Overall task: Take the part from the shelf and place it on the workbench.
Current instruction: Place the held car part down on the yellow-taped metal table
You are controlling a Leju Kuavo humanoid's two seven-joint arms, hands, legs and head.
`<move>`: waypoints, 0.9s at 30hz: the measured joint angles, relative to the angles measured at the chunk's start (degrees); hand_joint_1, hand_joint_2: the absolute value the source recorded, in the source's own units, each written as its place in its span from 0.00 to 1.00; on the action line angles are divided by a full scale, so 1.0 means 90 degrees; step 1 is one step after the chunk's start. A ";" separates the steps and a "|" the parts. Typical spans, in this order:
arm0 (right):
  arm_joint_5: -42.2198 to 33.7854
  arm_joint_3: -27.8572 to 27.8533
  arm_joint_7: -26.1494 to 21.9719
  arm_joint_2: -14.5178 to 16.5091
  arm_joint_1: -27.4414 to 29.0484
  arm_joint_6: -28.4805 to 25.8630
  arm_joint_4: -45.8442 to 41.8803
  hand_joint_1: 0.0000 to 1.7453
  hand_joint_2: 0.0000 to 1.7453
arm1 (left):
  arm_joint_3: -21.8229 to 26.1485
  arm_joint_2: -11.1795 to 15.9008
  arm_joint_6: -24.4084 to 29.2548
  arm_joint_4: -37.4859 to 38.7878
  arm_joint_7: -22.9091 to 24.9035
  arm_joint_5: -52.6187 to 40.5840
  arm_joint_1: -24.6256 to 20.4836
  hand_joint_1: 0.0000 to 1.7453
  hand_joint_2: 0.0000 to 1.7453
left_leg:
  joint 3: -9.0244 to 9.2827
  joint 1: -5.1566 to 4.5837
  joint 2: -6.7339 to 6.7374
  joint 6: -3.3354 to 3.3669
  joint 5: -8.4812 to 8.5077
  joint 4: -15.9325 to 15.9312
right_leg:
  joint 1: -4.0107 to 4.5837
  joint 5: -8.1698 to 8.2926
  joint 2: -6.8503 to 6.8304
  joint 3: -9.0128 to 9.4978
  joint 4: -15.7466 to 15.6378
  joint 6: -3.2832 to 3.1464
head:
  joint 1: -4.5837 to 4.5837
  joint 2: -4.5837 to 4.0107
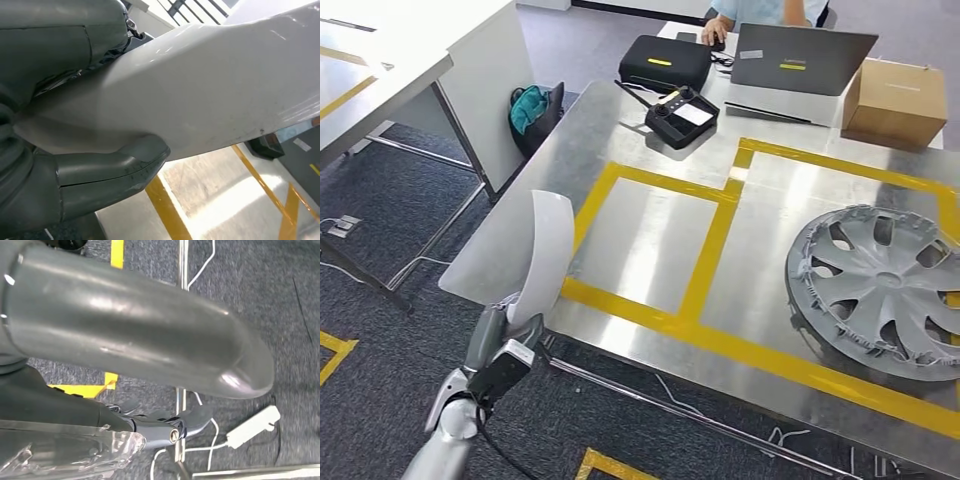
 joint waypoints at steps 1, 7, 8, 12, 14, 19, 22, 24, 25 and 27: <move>-0.0001 0.0000 0.0001 0.0000 0.0005 0.0002 0.0002 0.00 0.00 | 0.0002 0.0001 -0.0001 0.0000 -0.0005 -0.0004 -0.0003 1.00 1.00 | 0.0052 -0.0004 -0.0036 0.0017 0.0010 -0.0126 | 0.0002 0.0011 0.0040 -0.0017 -0.0005 0.0038 | -0.0001 0.0001; -0.0031 0.0014 0.0001 -0.0020 0.0009 0.0011 0.0016 0.00 0.00 | 0.0021 -0.0002 -0.0021 0.0001 -0.0055 -0.0091 -0.0041 1.00 1.00 | 0.0076 0.0003 0.0215 0.0213 0.0065 -0.0224 | -0.0003 -0.0457 -0.0360 -0.0476 0.0827 0.0234 | 0.0066 0.0001; -0.0035 0.0020 0.0002 -0.0021 -0.0005 0.0030 0.0021 0.00 0.00 | 0.0024 0.0004 -0.0022 0.0003 -0.0063 -0.0112 -0.0045 1.00 1.00 | 0.0075 -0.0001 0.0269 0.0225 0.0062 -0.0223 | -0.0009 -0.0654 -0.0433 -0.0680 0.1268 0.0253 | 0.0079 0.0001; -0.0051 0.0061 0.0001 -0.0049 -0.0007 0.0092 0.0047 0.00 0.00 | 0.0028 0.0018 -0.0028 0.0022 -0.0055 -0.0240 -0.0126 1.00 1.00 | 0.0094 0.0003 0.0468 0.0208 0.0041 -0.0217 | -0.0023 -0.0490 -0.0551 -0.0645 0.1308 0.0288 | 0.0079 0.0000; -0.0051 0.0095 0.0001 -0.0059 -0.0030 0.0093 0.0058 0.00 0.00 | 0.0025 0.0023 -0.0026 0.0030 -0.0027 -0.0289 -0.0198 1.00 1.00 | 0.0121 -0.0017 0.0543 0.0151 0.0008 -0.0204 | -0.0018 -0.0164 -0.0733 -0.0156 0.0419 0.0279 | 0.0085 0.0000; -0.0027 0.0198 0.0000 -0.0063 -0.0067 0.0038 0.0114 0.00 0.00 | 0.0002 0.0041 0.0007 0.0067 0.0170 -0.0435 -0.0429 1.00 1.00 | 0.0138 -0.0076 0.0648 0.0159 0.0004 -0.0221 | -0.0009 -0.0045 -0.0722 0.0056 -0.0014 0.0177 | 0.0038 0.0000; -0.0021 0.0248 0.0001 -0.0068 -0.0070 0.0019 0.0145 0.00 0.00 | -0.0002 0.0044 0.0016 0.0115 0.0222 -0.0469 -0.0570 1.00 1.00 | 0.0145 -0.0080 0.0652 0.0313 0.0032 -0.0244 | 0.0001 -0.0039 -0.0684 0.0046 -0.0019 0.0160 | 0.0023 0.0000; -0.0021 0.0274 0.0001 -0.0068 -0.0073 0.0019 0.0165 0.00 0.00 | -0.0005 0.0044 0.0016 0.0146 0.0242 -0.0472 -0.0624 1.00 1.00 | 0.0154 -0.0077 0.0653 0.0286 0.0052 -0.0273 | 0.0014 -0.0046 -0.0681 0.0042 -0.0018 0.0130 | 0.0024 0.0000; -0.0022 0.0287 0.0000 -0.0068 -0.0075 0.0019 0.0172 0.00 0.00 | -0.0007 0.0044 0.0015 0.0158 0.0249 -0.0472 -0.0637 1.00 1.00 | 0.0158 -0.0074 0.0653 0.0245 0.0063 -0.0288 | 0.0019 -0.0048 -0.0684 0.0038 -0.0018 0.0115 | 0.0025 0.0000; -0.0023 0.0305 0.0000 -0.0069 -0.0081 0.0019 0.0180 0.00 0.00 | -0.0007 0.0046 0.0015 0.0181 0.0252 -0.0472 -0.0646 1.00 1.00 | 0.0158 -0.0061 0.0653 0.0105 0.0080 -0.0312 | 0.0030 -0.0048 -0.0691 0.0028 -0.0014 0.0095 | 0.0027 0.0000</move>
